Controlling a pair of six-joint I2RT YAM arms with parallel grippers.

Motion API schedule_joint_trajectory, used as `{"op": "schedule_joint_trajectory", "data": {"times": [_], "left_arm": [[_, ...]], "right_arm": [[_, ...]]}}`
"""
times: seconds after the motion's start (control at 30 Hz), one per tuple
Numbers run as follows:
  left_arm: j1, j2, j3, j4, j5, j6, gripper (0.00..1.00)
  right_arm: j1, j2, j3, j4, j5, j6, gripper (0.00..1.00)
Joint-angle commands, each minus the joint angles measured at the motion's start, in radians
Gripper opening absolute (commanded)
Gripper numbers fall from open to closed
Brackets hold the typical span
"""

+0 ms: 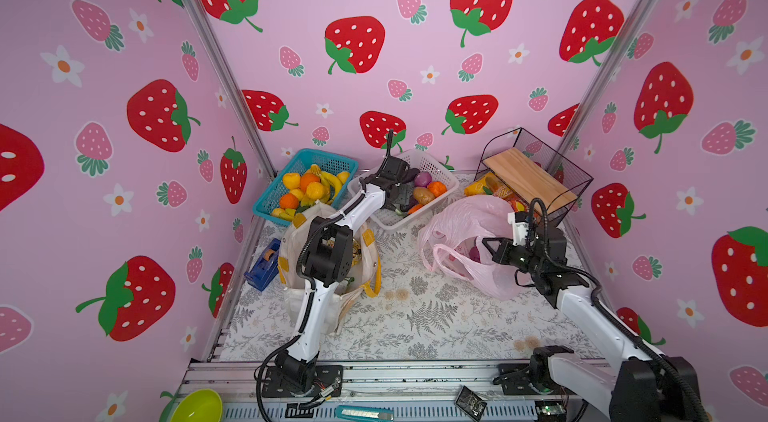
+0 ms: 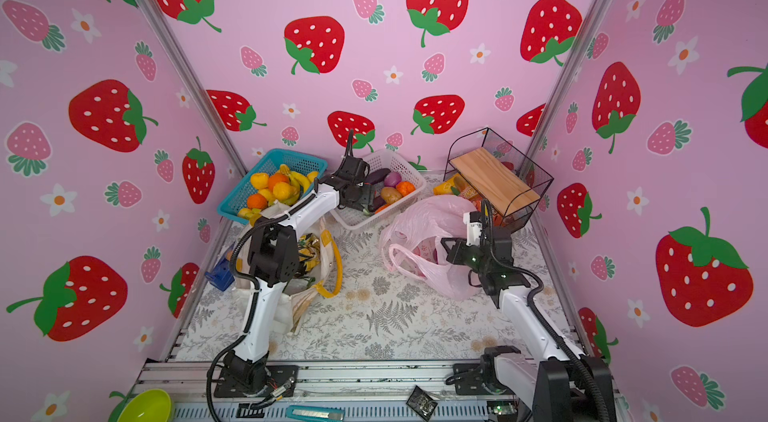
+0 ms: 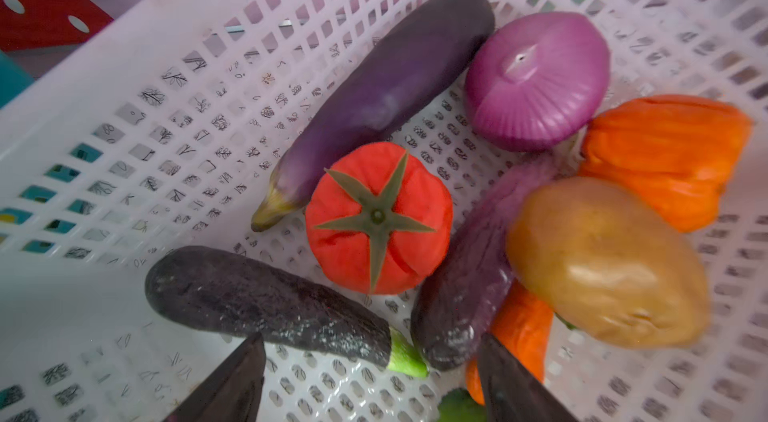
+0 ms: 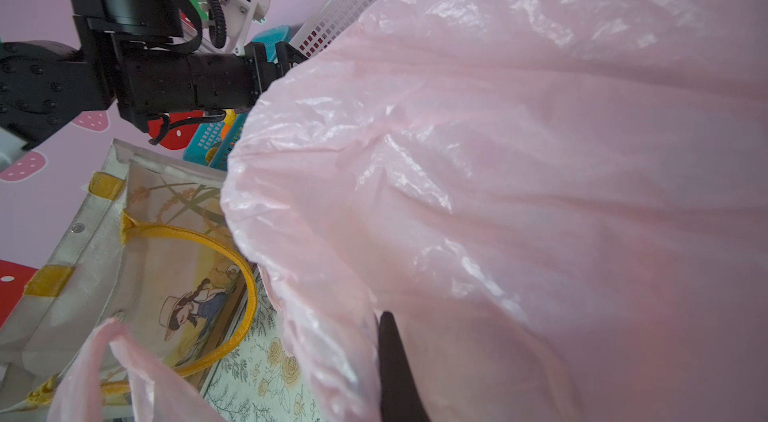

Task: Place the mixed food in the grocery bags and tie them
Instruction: 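Move the left gripper over the white basket and lower onto the red tomato, then close the left gripper on the red tomato and lift it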

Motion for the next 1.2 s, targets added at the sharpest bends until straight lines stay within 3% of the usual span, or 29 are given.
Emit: {"op": "schedule_joint_trajectory", "data": {"times": [0.0,0.6,0.77,1.0,1.17], "left_arm": [[0.009,0.053,0.110,-0.056,-0.009,0.005,0.82],[0.041,0.275,0.380,-0.067,0.123,-0.006,0.84],[0.048,0.273,0.386,-0.057,0.129,-0.008,0.74],[0.049,0.155,0.345,-0.053,0.132,0.005,0.59],[0.027,-0.054,0.155,0.037,0.150,0.008,0.56]], "right_arm": [[-0.009,-0.002,0.006,0.005,0.005,-0.024,0.00],[-0.010,-0.006,-0.011,0.016,0.004,-0.025,0.00],[-0.011,0.002,-0.016,0.024,0.002,-0.020,0.00],[-0.010,0.012,-0.016,0.035,-0.005,-0.015,0.00],[-0.011,0.008,-0.019,0.037,0.003,-0.014,0.00]]}}
